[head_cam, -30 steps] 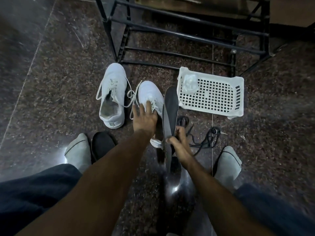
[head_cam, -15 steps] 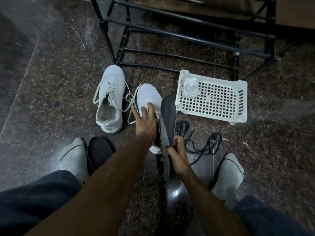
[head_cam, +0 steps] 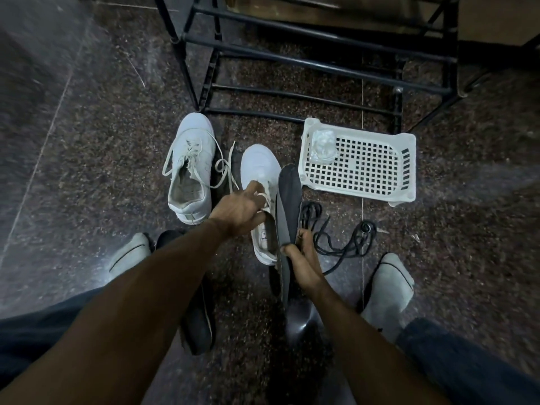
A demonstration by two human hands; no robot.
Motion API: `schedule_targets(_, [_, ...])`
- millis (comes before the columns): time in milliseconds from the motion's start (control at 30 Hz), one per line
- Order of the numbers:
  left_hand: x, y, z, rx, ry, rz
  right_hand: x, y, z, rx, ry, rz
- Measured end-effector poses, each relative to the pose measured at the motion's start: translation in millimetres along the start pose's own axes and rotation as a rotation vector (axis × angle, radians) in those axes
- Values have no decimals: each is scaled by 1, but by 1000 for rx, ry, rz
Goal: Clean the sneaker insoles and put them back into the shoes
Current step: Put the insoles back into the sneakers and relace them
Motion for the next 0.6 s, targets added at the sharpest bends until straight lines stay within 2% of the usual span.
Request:
schedule_targets(167, [5,-29,-5,-99,-105,-32,-1,-18,-3,31,-173,1])
schedule_targets(300, [7,-48,-2,-160,-415,82,0,-32,-3,67,-437,36])
schedule_targets(367, [15,-55,0,-198,-464,56,1,-42,2,92,-518,66])
schedule_targets(500, [30,-59,1,-283,-526,65,-7,-62,2,33,-607,259])
schedule_targets(600, [31,-62,-1,-299,-592,94,-20,-76,2,-5,-849,375])
Point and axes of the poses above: each hand's wrist, its own y-axis towards the middle knuckle, its own x-axis out of the palm, z = x × y, the point moved 6 cm from there along y, towards the middle knuckle, and after that the axes turned 13 degrees about x, right-handed, at the moved point
